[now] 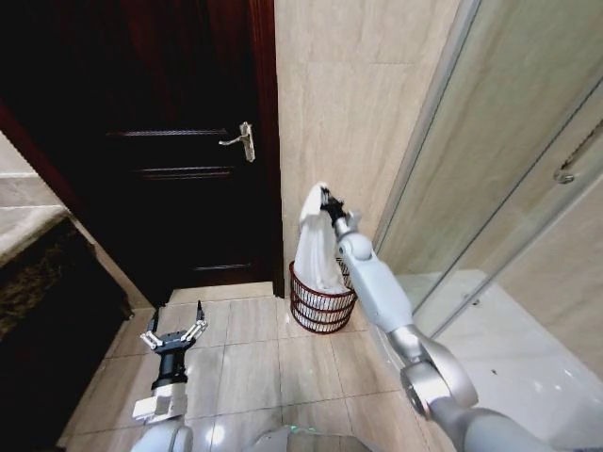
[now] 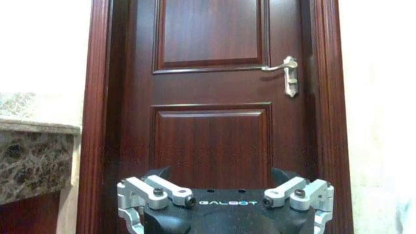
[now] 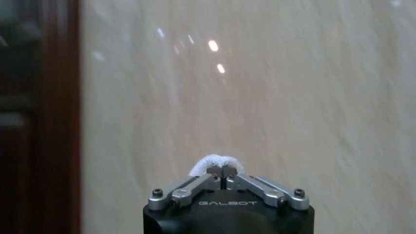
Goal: Discard the used towel into the hamper.
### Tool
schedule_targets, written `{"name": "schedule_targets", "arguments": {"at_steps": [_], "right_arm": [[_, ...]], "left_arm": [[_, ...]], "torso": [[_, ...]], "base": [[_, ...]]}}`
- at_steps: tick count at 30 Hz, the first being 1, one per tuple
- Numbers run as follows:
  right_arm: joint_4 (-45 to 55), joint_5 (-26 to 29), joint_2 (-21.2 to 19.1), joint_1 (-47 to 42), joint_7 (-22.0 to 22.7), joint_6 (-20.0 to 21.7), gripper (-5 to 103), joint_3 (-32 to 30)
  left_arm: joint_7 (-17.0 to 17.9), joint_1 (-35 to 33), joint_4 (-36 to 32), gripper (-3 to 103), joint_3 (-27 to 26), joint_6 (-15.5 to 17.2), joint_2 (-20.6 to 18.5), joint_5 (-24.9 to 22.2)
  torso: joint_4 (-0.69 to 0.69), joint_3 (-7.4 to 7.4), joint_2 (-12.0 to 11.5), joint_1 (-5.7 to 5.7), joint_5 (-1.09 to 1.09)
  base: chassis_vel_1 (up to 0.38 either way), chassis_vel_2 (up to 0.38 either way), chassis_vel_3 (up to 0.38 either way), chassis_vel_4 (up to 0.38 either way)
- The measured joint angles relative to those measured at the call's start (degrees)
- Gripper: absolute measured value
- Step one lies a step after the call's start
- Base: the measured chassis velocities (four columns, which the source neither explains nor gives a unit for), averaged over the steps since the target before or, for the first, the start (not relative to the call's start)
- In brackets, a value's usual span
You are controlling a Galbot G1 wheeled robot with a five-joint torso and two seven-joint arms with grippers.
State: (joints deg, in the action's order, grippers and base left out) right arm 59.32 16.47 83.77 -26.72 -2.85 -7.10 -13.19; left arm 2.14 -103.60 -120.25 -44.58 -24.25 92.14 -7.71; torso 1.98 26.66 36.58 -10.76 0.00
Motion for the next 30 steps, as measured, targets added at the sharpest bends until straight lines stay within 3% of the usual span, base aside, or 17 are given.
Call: {"name": "schedule_targets", "arguments": {"at_steps": [7,9,10,11,13,14,16,17,20,21,27,30], "right_arm": [[-7.8,-5.5,0.1,-2.2,1.7,0.9,0,-4.0],[-4.7,-6.0,-0.7,-4.2,3.0,7.8,0,-3.9],[-4.7,-6.0,-0.7,-4.2,3.0,7.8,0,-3.9],[-1.1,-5.2,-1.4,-5.4,3.3,13.2,-1,-3.5],[6.4,-2.2,-2.5,-6.8,4.2,25.2,9,-3.1],[6.4,-2.2,-2.5,-6.8,4.2,25.2,9,-3.1],[10.6,2.8,-2.5,-6.8,9.4,33.6,15,-3.1],[10.6,2.8,-2.5,-6.8,9.4,33.6,15,-3.1],[13.6,6.6,-3.1,-6.2,13.4,37.4,31,-3.5],[13.6,6.6,-3.1,-6.2,13.4,37.4,31,-3.5],[22.2,12.4,-5.6,-8.0,13.7,46.5,58,-3.8],[24.2,12.8,-6.6,-9.0,13.4,47.3,63,-3.7]], "left_arm": [[0.0,-0.1,0.1,100,-0.3,-0.2,0.0,-1.1],[0.0,-0.2,0.1,100,-0.4,-0.2,0.0,-1.4],[0.0,-0.2,0.1,100,-0.4,-0.2,0.0,-1.4],[-0.1,-0.3,0.0,100,-0.6,-0.1,0.0,-1.6],[-0.5,-0.6,-0.6,100,-1.2,0.8,0.0,-1.7],[-0.5,-0.6,-0.6,100,-1.2,0.8,0.0,-1.7],[-0.7,-1.1,-1.4,100,-1.6,2.0,-0.3,-2.0],[-0.7,-1.1,-1.4,100,-1.6,2.0,-0.3,-2.0],[-0.9,-1.7,-1.9,100,-2.1,2.4,-0.6,-2.3],[-0.9,-1.7,-1.9,100,-2.1,2.4,-0.6,-2.3],[-1.4,-2.6,-2.2,100,-2.7,2.6,-0.9,-2.9],[-1.5,-2.6,-2.2,100,-2.9,2.7,-0.9,-2.9]], "torso": [[0.0,0.0,0.0,0.0,0.01],[-0.01,0.0,0.0,0.0,0.01],[-0.01,0.0,0.0,0.0,0.01],[0.0,0.01,0.0,-0.01,0.02],[-0.01,-0.01,0.0,0.01,-0.01],[-0.01,-0.01,0.0,0.01,-0.01],[0.0,-0.01,0.0,0.0,0.01],[0.0,-0.01,0.0,0.0,0.01],[0.01,-0.01,0.0,0.0,0.0],[0.01,-0.01,0.0,0.0,0.0],[0.0,-0.01,0.0,0.0,0.0],[0.0,-0.01,0.0,0.0,0.0]], "base": [[0.0,0.0,0.0,0.0],[0.0,0.0,0.0,0.0],[0.0,0.0,0.0,0.0],[0.0,0.0,0.0,0.0],[0.0,0.0,0.0,0.0],[0.0,0.0,0.0,0.0],[0.0,0.0,0.0,0.0],[0.0,0.0,0.0,0.0],[0.0,0.0,0.0,0.0],[0.0,0.0,0.0,0.0],[0.0,0.0,0.0,0.0],[0.0,0.0,0.0,0.0]]}}
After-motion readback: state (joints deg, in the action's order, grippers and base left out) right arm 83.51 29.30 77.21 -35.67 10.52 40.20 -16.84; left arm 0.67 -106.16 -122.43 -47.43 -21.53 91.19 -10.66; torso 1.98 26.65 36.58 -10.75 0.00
